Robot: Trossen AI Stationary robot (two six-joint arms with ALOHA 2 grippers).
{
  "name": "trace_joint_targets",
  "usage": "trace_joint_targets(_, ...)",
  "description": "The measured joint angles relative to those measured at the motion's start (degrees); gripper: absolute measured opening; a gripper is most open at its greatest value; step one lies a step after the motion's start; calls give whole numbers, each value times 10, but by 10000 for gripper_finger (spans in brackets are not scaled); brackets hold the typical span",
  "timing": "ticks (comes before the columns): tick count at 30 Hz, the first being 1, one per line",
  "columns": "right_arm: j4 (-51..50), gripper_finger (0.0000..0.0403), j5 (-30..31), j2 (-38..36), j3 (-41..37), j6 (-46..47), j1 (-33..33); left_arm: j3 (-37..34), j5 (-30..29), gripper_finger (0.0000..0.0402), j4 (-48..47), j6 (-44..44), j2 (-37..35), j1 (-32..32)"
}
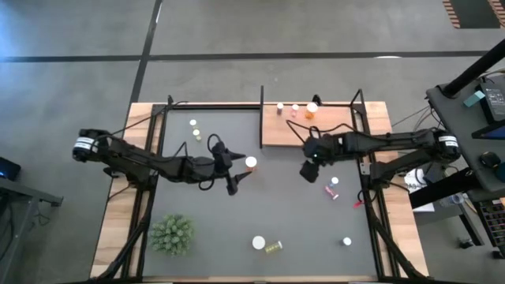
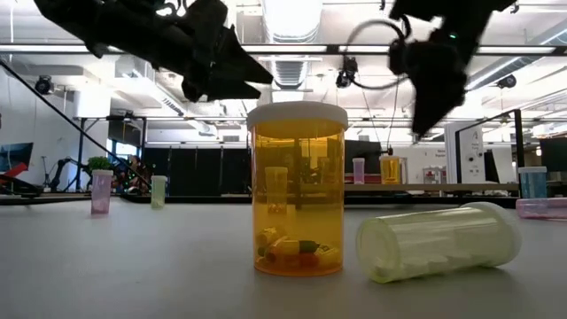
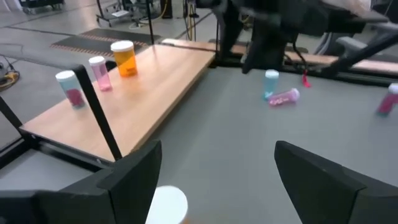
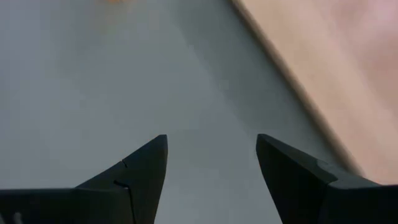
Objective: Pick and place medicine bottles onto shelf by color
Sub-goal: Put the top blue pill bottle on the shelf aligned with the other blue pill bottle
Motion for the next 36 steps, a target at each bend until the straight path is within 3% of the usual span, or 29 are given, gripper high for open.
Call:
trace_joint_targets(9,-149,237,1,-9,0,121,21,0,0,295,-5,0,-7,0)
trace_joint_targets(36,-207,237,-22,-9,0,425,233,1,-1,295,-15,19,-5,2)
